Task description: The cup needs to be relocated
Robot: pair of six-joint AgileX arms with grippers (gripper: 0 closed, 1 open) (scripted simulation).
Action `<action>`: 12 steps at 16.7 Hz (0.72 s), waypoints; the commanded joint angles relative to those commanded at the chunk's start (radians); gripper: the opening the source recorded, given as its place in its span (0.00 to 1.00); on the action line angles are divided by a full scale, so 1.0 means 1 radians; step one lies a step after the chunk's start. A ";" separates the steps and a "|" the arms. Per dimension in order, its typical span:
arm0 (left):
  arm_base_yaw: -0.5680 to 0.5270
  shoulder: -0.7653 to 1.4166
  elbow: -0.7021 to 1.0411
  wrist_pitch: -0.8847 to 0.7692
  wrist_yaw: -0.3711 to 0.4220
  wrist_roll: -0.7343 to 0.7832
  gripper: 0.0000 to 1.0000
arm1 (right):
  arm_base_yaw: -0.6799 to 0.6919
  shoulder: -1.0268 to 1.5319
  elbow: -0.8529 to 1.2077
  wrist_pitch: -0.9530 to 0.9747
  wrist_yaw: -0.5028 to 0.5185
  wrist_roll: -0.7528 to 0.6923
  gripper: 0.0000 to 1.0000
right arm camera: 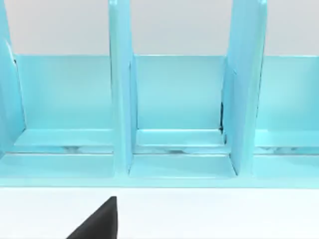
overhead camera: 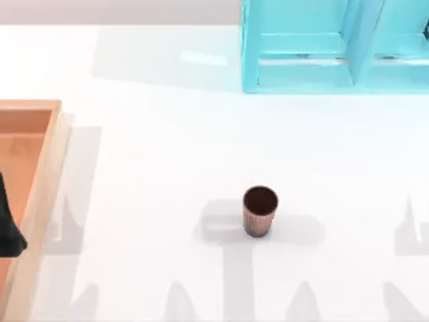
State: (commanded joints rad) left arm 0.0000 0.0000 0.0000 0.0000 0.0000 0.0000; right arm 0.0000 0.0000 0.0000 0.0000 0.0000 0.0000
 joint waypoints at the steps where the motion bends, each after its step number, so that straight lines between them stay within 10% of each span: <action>1: 0.000 0.000 0.000 0.000 0.000 0.000 1.00 | 0.000 0.000 0.000 0.000 0.000 0.000 1.00; 12: 0.000 0.000 0.000 0.000 0.000 0.000 1.00 | 0.105 0.560 0.405 -0.353 0.012 0.313 1.00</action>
State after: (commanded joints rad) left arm 0.0000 0.0000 0.0000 0.0000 0.0000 0.0000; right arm 0.1046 0.5604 0.4055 -0.3532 0.0120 0.3135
